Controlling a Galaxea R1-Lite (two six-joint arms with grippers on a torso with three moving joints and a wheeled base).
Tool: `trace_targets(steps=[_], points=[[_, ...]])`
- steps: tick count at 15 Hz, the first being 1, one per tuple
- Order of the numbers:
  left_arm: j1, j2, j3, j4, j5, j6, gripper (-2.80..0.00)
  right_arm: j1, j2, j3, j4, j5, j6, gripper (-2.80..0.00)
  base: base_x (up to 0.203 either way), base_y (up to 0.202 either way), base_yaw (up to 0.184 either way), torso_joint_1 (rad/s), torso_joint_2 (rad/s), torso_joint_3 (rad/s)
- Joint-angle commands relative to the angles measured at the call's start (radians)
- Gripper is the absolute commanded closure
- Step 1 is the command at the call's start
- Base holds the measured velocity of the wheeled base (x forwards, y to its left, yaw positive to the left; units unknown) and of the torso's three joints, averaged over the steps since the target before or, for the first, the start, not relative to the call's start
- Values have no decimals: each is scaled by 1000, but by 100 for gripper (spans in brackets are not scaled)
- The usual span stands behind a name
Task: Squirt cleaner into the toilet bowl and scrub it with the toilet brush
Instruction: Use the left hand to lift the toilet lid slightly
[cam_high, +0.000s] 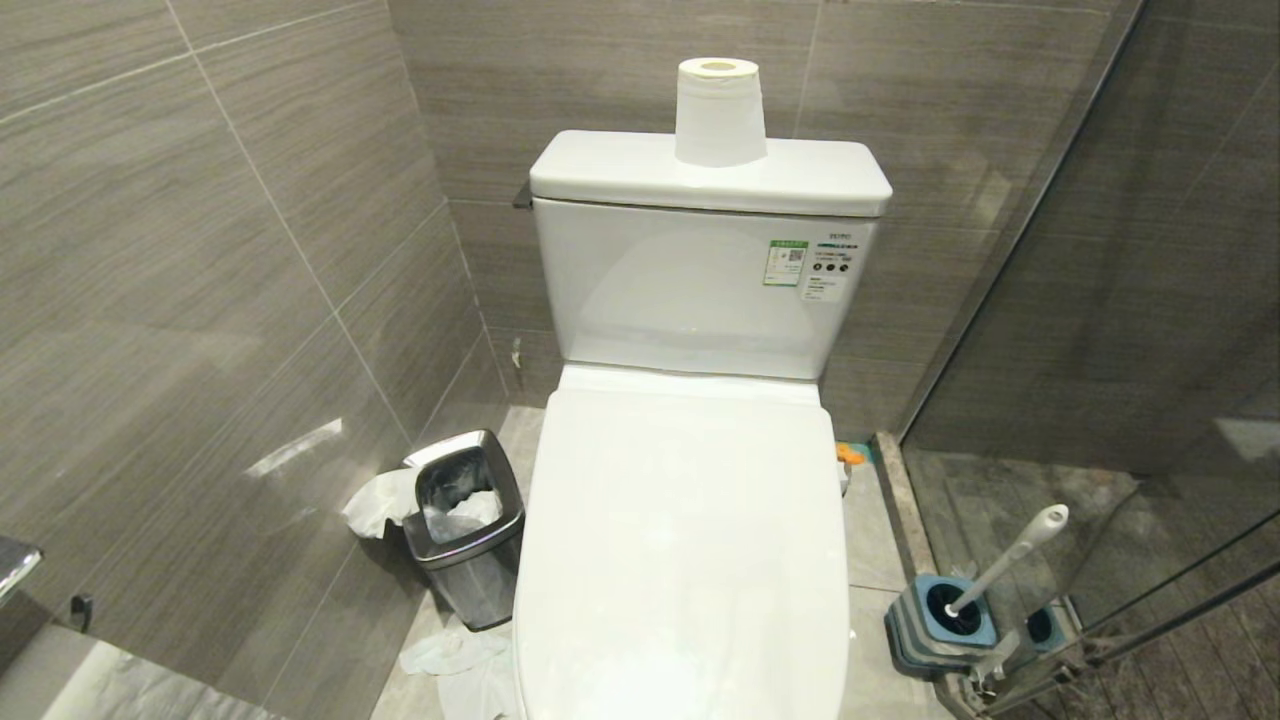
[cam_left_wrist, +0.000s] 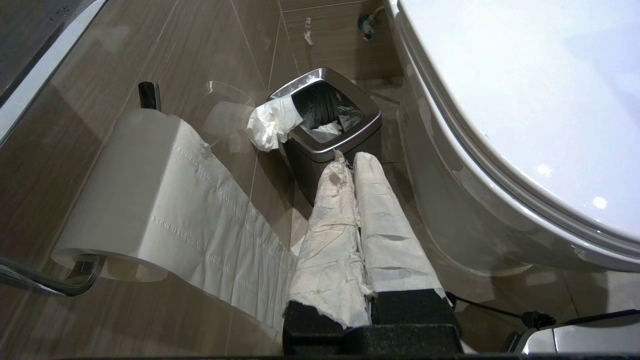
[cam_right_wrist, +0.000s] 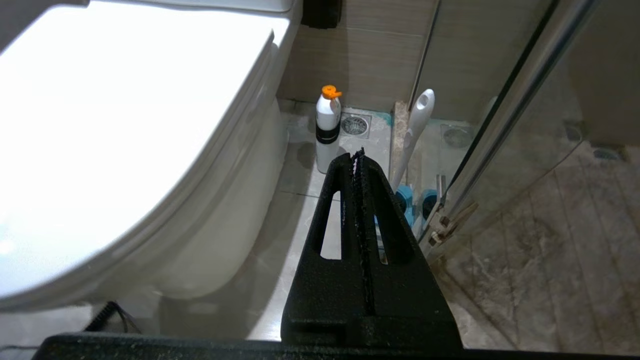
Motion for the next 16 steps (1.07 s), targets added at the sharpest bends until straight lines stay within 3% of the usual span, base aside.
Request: trace_targets(steps=[1,2,4,7,16], points=[[0,0,1,0,0,2,0,0,1,0,-1,23,-127,0,0,0,0,0,0,0],[1,0,1,0,0,2,0,0,1,0,-3,30,-148,0,0,0,0,0,0,0],[0,0,1,0,0,1,0,0,1,0,1,32,-112,0,0,0,0,0,0,0],[0,0,1,0,0,-4,0,0,1,0,-2,-19,42,0,0,0,0,0,0,0],[0,0,1,0,0,-7,0,0,1,0,-2,-20,45,0,0,0,0,0,0,0]])
